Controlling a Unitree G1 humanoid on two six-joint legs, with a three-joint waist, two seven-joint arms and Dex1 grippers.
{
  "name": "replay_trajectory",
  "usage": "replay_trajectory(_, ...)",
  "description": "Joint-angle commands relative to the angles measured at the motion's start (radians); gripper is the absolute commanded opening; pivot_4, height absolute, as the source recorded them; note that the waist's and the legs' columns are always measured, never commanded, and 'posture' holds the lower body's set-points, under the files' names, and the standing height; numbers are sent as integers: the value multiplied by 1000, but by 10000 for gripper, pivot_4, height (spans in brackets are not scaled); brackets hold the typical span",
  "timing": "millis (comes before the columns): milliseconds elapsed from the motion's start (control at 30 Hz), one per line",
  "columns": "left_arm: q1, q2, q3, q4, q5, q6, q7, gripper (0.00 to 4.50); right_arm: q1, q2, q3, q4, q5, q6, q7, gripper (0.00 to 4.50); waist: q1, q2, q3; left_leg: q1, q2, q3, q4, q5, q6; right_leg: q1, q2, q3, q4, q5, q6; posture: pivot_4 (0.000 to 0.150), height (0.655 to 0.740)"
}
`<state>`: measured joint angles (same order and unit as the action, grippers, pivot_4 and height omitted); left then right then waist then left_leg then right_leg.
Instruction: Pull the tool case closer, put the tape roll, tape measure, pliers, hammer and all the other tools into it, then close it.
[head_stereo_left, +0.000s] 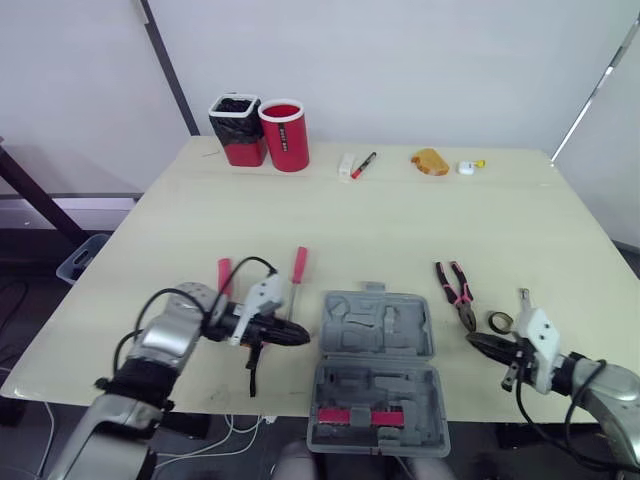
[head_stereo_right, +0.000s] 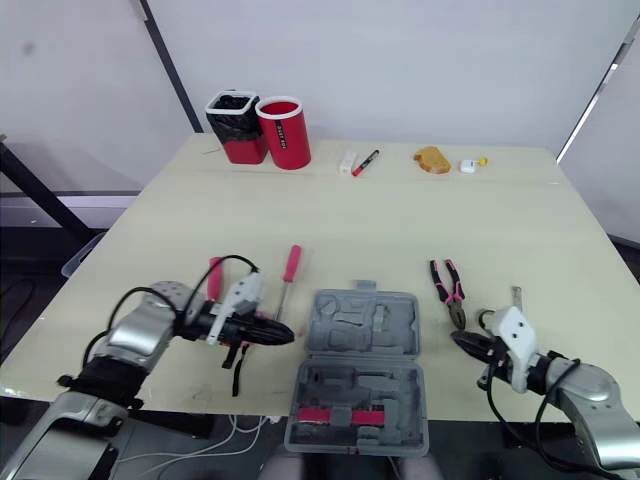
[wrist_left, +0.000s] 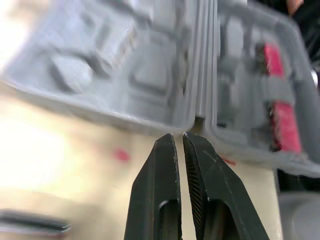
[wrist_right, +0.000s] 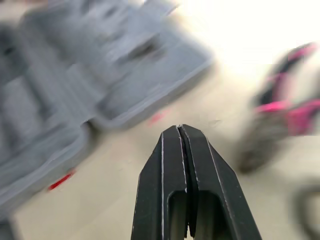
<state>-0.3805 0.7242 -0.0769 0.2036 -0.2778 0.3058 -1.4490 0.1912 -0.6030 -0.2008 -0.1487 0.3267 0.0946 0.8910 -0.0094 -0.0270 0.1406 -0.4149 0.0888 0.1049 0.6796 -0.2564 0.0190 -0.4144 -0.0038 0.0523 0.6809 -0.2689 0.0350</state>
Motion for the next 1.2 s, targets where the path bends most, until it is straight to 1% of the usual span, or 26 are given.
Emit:
replay_trajectory(33, 55, 18, 142, -82, -112, 23, 46, 3541, 53, 16, -104, -17, 37, -87, -24, 0, -1, 0, 0, 0, 0, 0, 0, 0, 0, 1, 0, 0, 0, 0, 0, 1500, 7400)
replay_trajectory(100, 103, 22, 208, -106, -150, 31, 73, 3541, 87, 32, -153, -17, 72, -100, -28, 0, -2, 0, 0, 1, 0, 0, 0, 0, 0, 1, 0, 0, 0, 0, 0, 1500, 7400)
replay_trajectory(300, 299, 31, 404, -111, -202, -48, 138, 3541, 193, 41, -298, 11, 160, -140, 2, 0, -4, 1, 0, 2, 1, 0, 0, 0, 0, 2, -1, 0, 0, 0, 0, 1500, 7400)
replay_trajectory(367, 360, 30, 458, -97, -216, -67, 151, 0, 226, 43, -336, 44, 175, -159, 20, 5021, -3, 0, 0, 2, 1, 0, -1, 0, 0, 2, -1, -1, -1, -1, -1, 1500, 7400)
replay_trajectory(400, 385, 30, 478, -86, -216, -82, 155, 2915, 240, 45, -352, 64, 178, -173, 29, 8502, -3, 0, 0, 2, 1, 0, -1, 0, 0, 2, -1, -1, -1, -1, -2, 1500, 7400)
replay_trajectory(433, 414, 30, 504, -70, -218, -94, 158, 4821, 255, 48, -368, 86, 183, -186, 40, 11153, -1, 1, 0, 2, 1, 0, -1, 0, 0, 2, -1, -1, -1, -1, -2, 1500, 7400)
replay_trajectory(467, 437, 30, 524, -55, -219, -105, 161, 7651, 267, 51, -380, 104, 186, -198, 48, 17325, -1, 1, 0, 2, 0, 0, -1, 0, 0, 2, -3, -2, -1, -2, -3, 1500, 7400)
replay_trajectory(500, 465, 31, 549, -29, -216, -124, 165, 11359, 284, 56, -394, 114, 195, -207, 58, 20164, -1, 1, 0, 2, 0, 1, -1, 0, 0, 2, -3, -2, -1, -2, -4, 1500, 7400)
replay_trajectory(533, 486, 31, 567, -11, -215, -140, 167, 13573, 296, 60, -402, 121, 202, -214, 65, 22043, -2, 1, 0, 3, 0, 1, -2, 0, 0, 2, -5, -3, -1, -2, -4, 1500, 7400)
replay_trajectory(633, 538, 23, 600, 25, -213, -183, 178, 26886, 325, 70, -421, 133, 218, -230, 79, 36415, -3, 1, 0, 3, 0, 0, -4, 0, 0, 2, -6, -3, -2, -2, -4, 1500, 7400)
replay_trajectory(667, 549, 21, 606, 34, -215, -195, 178, 32871, 334, 74, -424, 134, 222, -235, 83, 42234, -3, 1, 0, 4, 0, 0, -4, 0, 0, 2, -6, -3, -2, -2, -4, 1500, 7400)
replay_trajectory(700, 556, 19, 607, 34, -217, -201, 181, 37478, 336, 73, -427, 140, 225, -239, 88, 45000, -3, 1, 0, 4, 0, 0, -4, 0, 0, 2, -6, -3, -2, -2, -4, 1500, 7400)
replay_trajectory(733, 567, 16, 614, 44, -218, -211, 181, 42630, 346, 81, -432, 140, 229, -241, 89, 45000, -3, 1, 0, 4, 0, -1, -4, 0, 0, 2, -7, -3, -2, -2, -4, 1500, 7400)
replay_trajectory(767, 574, 15, 618, 55, -217, -222, 183, 44319, 357, 89, -434, 143, 231, -246, 92, 45000, -3, 1, 0, 4, 0, -1, -4, 0, 0, 2, -7, -3, -2, -2, -4, 1500, 7400)
replay_trajectory(1033, 560, 25, 597, 95, -213, -258, 185, 44319, 379, 101, -431, 172, 218, -261, 74, 45000, -3, 1, -1, 5, 0, -1, -6, 0, 0, 2, -10, -3, -2, -3, -4, 1500, 7400)
replay_trajectory(1100, 548, 32, 569, 73, -198, -291, 160, 44319, 371, 88, -421, 148, 213, -228, 53, 45000, -3, 1, -1, 6, 0, -1, -6, 0, 0, 2, -10, -2, -2, -3, -4, 1500, 7400)
replay_trajectory(1200, 517, 28, 534, 5, -215, -280, 152, 44319, 362, 59, -399, 108, 190, -184, 28, 45000, -3, 1, -1, 6, -1, 0, -7, 0, 0, 2, -11, -2, -2, -2, -4, 1500, 7400)
